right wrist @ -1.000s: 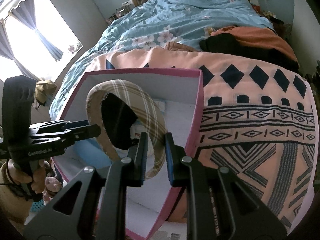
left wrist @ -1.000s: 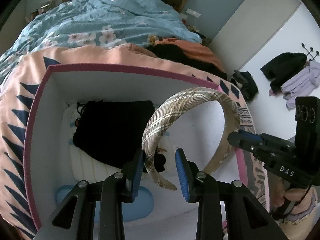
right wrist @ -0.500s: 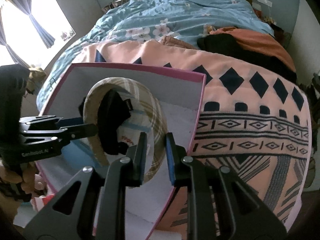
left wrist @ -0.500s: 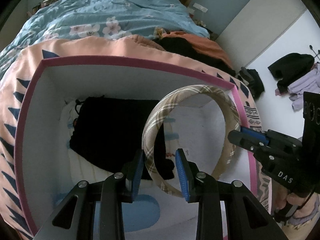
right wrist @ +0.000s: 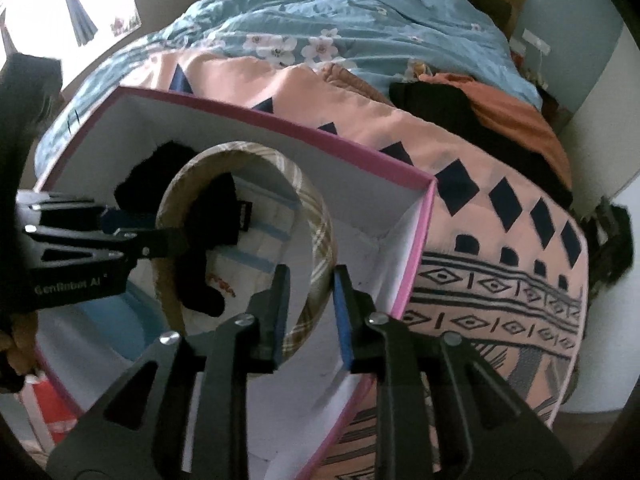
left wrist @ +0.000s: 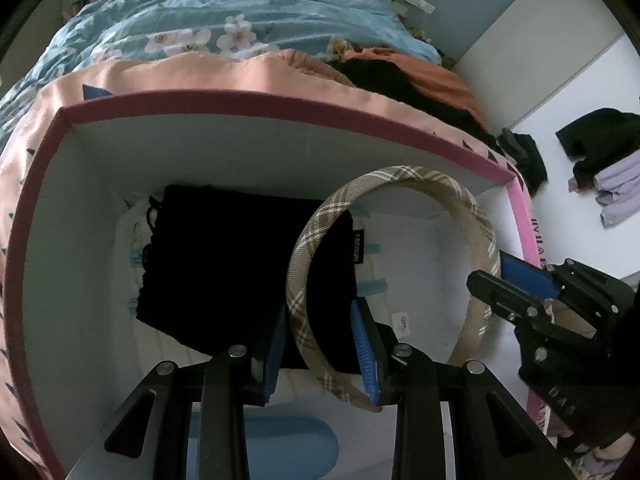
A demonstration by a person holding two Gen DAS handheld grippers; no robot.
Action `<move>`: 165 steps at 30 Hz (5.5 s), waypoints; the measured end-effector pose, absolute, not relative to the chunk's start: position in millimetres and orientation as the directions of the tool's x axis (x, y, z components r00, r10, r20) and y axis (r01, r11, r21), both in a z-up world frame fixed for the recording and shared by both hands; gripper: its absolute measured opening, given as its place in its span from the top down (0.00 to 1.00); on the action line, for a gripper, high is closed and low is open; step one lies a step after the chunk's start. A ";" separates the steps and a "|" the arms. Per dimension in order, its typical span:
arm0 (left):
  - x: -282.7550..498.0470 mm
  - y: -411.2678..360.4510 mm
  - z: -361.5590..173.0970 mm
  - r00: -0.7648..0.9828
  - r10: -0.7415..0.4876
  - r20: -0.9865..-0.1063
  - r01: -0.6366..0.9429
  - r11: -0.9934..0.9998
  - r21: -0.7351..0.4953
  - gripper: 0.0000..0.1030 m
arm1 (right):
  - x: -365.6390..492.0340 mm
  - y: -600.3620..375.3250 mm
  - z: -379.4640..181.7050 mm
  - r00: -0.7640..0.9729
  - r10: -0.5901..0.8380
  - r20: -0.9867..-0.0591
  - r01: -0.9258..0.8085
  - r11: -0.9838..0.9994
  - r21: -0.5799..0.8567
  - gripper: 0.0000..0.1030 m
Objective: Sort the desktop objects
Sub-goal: 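Open the left gripper to release the headband beside the black bag, then move the left gripper to the white red-capped bottle and grasp it, then lift the white bottle with the left gripper toward the box rim, then hold the white bottle above the box rim with the left gripper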
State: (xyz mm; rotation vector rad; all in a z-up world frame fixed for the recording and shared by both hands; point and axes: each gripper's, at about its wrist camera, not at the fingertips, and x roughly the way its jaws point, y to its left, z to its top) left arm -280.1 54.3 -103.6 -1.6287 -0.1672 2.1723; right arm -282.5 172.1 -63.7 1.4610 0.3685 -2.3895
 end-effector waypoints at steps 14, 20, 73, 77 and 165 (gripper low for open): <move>-274.3 52.8 -102.4 -0.248 0.415 -0.875 -0.251 -0.900 -0.356 0.69 | -266.2 174.9 -54.7 -0.487 -0.152 -0.860 0.408 -0.910 -0.069 0.54; -240.8 46.6 -62.0 -0.386 0.430 -0.816 -0.329 -0.891 -0.313 0.48 | -232.9 208.8 -24.0 -0.511 -0.331 -0.793 0.406 -0.907 0.117 0.54; -89.2 81.6 -144.7 0.022 0.549 -0.836 -0.292 -0.796 -0.531 0.28 | -106.5 303.6 -130.9 -0.253 -0.498 -0.829 0.197 -0.866 0.460 0.46; -88.6 84.3 -139.9 0.002 0.534 -0.846 -0.298 -0.807 -0.510 0.28 | -101.5 304.4 -124.5 -0.261 -0.503 -0.824 0.190 -0.863 0.467 0.46; -91.9 28.8 -17.3 -0.279 0.532 -0.800 -0.366 -0.829 -0.423 0.30 | -88.3 240.4 -6.6 -0.431 -0.545 -0.719 0.369 -0.834 0.410 0.55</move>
